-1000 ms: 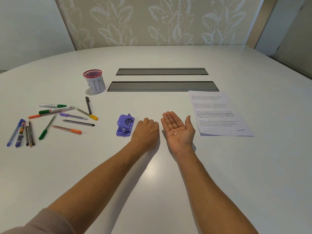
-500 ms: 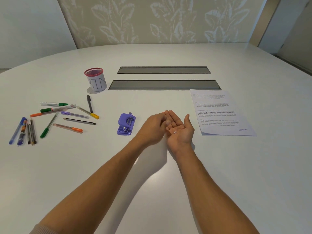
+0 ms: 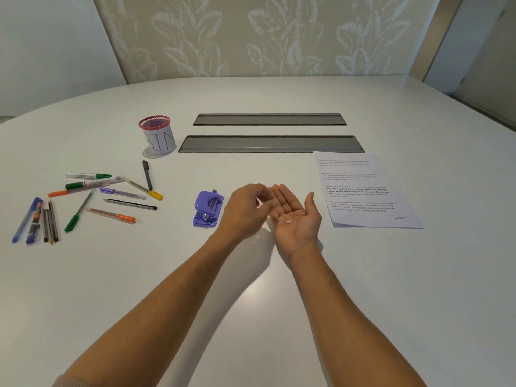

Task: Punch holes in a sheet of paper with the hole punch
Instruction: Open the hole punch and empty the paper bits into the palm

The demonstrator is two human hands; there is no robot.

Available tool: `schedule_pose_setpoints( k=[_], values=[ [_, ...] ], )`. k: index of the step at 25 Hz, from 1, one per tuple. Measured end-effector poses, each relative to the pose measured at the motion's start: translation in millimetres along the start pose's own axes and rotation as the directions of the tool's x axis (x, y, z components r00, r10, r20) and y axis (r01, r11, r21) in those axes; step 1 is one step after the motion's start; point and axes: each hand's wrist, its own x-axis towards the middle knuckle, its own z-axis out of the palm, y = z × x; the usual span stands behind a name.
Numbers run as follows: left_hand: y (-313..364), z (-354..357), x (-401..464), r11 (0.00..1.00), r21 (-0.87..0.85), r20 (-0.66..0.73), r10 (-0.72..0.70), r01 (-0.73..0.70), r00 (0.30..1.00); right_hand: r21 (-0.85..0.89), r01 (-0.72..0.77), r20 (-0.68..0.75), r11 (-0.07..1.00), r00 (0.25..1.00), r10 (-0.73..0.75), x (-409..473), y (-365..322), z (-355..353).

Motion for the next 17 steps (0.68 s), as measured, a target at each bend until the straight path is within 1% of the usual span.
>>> schedule_pose_setpoints(
  k=[2,3,4,5,6,7,9,10,12,15,16,17],
  values=[
    [-17,-14,2,0.993,0.099,-0.185,-0.049,0.069,0.982,0.047,-0.003,0.0,0.999,1.0,0.003,1,1,0],
    [-28,-23,3,0.976,0.17,-0.271,-0.088,0.138,0.959,0.049,-0.003,0.001,0.999,1.0,0.003,1,1,-1],
    [-40,-33,5,0.944,0.241,-0.328,-0.138,0.224,0.935,0.044,-0.001,0.004,0.999,1.0,0.001,1,1,-1],
    [-51,-43,7,0.904,0.288,-0.355,-0.205,0.315,0.912,0.041,-0.001,0.006,0.999,1.0,0.001,2,2,-1],
    [-61,-51,8,0.87,0.289,-0.35,-0.291,0.398,0.89,0.04,-0.004,0.008,0.999,1.0,0.003,2,3,-1],
    [-68,-57,9,0.851,0.239,-0.313,-0.388,0.467,0.867,0.036,-0.007,0.009,0.999,1.0,0.006,2,3,-1],
    [-77,-60,9,0.827,0.052,-0.18,-0.544,0.56,0.819,0.022,-0.009,0.009,1.0,1.0,0.009,3,3,-1],
    [-80,-60,9,0.814,-0.031,-0.131,-0.579,0.58,0.805,0.018,-0.011,0.009,1.0,1.0,0.011,3,3,-1],
    [-82,-60,10,0.783,-0.16,-0.101,-0.619,0.602,0.779,0.017,-0.01,0.012,1.0,1.0,0.01,3,3,-1],
    [-84,-68,19,0.665,-0.393,-0.037,-0.702,0.635,0.711,0.006,-0.011,0.015,1.0,1.0,0.011,3,3,-3],
    [-85,-70,20,0.631,-0.454,-0.012,-0.711,0.629,0.703,0.005,-0.014,0.016,1.0,1.0,0.014,3,3,-3],
    [-86,-71,21,0.617,-0.487,-0.003,-0.709,0.618,0.705,0.003,-0.013,0.015,1.0,1.0,0.013,3,3,-3]
  ],
)
